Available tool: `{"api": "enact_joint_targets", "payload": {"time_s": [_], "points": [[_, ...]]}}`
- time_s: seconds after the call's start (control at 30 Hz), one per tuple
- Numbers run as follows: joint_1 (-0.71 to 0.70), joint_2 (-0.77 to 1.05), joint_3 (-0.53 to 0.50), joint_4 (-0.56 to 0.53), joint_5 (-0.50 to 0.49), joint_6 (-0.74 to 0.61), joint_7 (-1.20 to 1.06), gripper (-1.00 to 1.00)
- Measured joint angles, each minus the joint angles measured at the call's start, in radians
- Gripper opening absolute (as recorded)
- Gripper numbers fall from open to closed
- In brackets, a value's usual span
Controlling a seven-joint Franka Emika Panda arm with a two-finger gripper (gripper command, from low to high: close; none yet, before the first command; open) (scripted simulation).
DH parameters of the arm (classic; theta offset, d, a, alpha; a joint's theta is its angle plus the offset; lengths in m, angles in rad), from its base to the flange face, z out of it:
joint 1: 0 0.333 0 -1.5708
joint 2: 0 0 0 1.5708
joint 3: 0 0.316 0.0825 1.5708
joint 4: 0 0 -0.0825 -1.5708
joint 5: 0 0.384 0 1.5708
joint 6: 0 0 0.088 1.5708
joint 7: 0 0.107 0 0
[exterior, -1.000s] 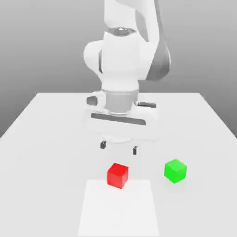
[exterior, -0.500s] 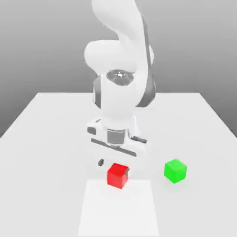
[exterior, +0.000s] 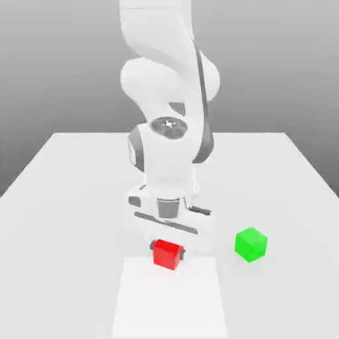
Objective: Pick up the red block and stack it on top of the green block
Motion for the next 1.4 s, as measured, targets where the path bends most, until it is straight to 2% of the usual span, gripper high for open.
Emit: {"api": "enact_joint_targets", "payload": {"time_s": [0.1,0.33,0.73,1.03,1.4], "points": [[0.0,0.003,0.0,0.0,-0.002,0.004,0.001,-1.0],[-0.004,-0.067,0.022,0.007,0.027,-0.085,-0.01,-1.0],[0.032,-0.215,0.057,-0.023,0.277,-0.207,-0.192,-1.0],[0.148,-0.336,-0.003,-0.066,0.502,-0.266,-0.361,-1.0],[0.392,-0.449,0.114,-0.031,0.596,-0.393,-0.404,-1.0]]}}
